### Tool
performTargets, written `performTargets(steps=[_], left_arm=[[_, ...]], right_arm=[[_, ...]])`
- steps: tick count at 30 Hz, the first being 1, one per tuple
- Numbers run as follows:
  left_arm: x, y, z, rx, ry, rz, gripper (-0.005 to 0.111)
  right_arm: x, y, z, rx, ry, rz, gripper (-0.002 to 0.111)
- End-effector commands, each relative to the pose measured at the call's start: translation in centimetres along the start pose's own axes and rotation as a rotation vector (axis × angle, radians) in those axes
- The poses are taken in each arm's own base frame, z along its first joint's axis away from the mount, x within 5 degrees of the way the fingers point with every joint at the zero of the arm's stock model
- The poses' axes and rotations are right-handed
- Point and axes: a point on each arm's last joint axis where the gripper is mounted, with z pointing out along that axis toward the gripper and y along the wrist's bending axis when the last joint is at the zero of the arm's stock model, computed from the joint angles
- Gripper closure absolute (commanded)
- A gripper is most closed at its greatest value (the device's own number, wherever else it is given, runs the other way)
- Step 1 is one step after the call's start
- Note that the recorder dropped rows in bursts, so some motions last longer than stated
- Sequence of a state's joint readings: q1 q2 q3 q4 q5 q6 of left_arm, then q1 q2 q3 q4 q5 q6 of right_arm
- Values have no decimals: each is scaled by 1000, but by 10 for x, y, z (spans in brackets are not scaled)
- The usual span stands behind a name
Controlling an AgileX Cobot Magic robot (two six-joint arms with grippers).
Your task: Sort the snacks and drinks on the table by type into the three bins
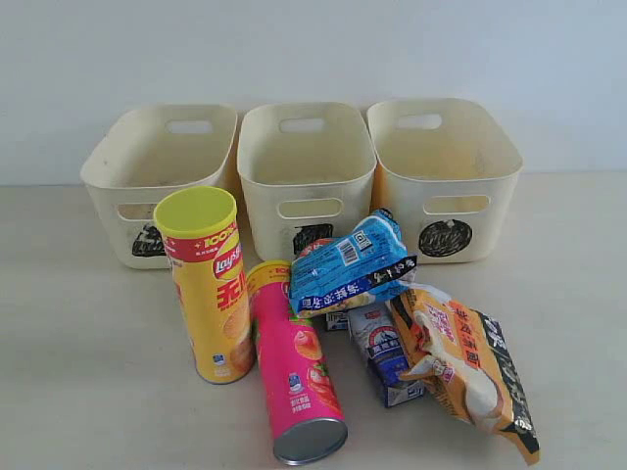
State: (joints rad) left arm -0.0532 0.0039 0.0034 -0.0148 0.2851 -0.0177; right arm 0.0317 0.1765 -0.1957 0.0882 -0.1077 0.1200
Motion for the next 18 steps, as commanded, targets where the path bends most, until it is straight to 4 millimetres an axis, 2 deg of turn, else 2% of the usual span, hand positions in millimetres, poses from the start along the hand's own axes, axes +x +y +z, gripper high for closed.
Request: performTargets(steps=[1, 4, 8, 12, 18], left_arm=[[-2, 0, -1, -1, -16, -12, 103], [-2, 0, -1, -1, -16, -12, 103], [-2, 0, -1, -1, -16, -12, 103], [-2, 0, -1, -1, -16, -12, 103], [-2, 0, -1, -1, -14, -12, 103]], right_arm=[[-21, 5, 27, 11, 102, -59, 108], [-28, 7, 47, 13, 90, -61, 108], [-19, 5, 72, 19, 123, -84, 108], [8, 1, 91, 14, 213, -128, 108], [54, 1, 94, -89, 293, -140, 108]])
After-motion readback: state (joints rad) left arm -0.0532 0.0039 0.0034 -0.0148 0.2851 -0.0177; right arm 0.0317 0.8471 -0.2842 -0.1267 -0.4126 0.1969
